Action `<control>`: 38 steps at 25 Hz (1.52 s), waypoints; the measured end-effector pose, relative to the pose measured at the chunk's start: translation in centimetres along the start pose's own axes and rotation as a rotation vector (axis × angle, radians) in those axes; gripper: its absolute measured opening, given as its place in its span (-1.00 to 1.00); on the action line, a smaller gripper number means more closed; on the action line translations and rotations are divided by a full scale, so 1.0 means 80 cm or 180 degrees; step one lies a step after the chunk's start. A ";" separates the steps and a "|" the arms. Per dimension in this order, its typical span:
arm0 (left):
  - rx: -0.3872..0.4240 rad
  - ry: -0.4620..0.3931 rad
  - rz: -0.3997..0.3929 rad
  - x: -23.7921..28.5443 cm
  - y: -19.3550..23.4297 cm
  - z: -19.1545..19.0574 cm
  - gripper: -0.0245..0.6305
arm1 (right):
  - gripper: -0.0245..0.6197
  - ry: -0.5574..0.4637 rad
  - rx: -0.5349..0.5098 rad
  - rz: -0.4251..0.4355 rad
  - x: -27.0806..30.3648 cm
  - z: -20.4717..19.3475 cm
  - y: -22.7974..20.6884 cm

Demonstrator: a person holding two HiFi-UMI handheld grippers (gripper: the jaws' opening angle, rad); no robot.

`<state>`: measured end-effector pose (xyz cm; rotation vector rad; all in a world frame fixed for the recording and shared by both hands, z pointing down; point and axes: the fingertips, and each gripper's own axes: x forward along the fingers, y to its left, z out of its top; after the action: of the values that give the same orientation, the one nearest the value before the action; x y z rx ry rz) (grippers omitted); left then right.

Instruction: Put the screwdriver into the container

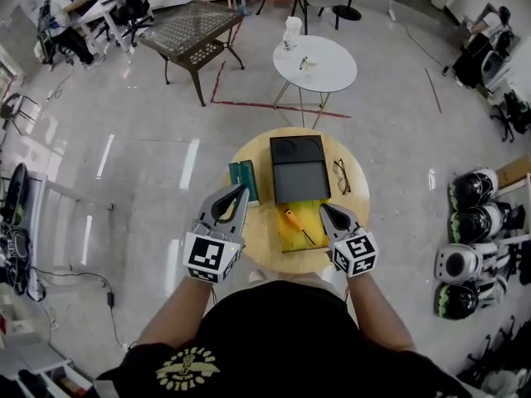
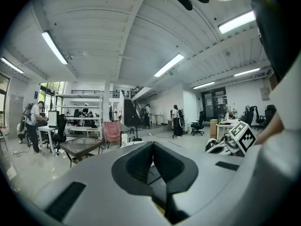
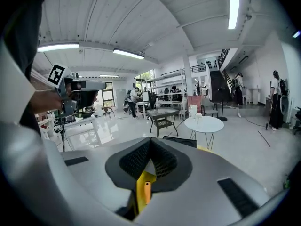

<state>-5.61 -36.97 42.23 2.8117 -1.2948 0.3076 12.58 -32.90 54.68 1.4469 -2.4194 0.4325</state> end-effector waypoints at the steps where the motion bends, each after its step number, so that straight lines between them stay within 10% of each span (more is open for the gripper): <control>1: 0.0022 -0.0016 -0.0008 -0.002 0.000 0.002 -0.87 | -0.88 -0.0029 -0.0019 -0.0011 -0.004 0.006 0.003; 38: 0.0141 -0.0344 -0.0071 -0.118 0.001 0.036 -0.87 | -0.88 -0.0527 -0.0186 -0.0099 -0.124 0.143 0.126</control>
<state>-11.22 -30.26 37.61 2.9149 -1.2909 0.1884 7.11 -25.00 39.23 1.5486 -2.5096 0.2415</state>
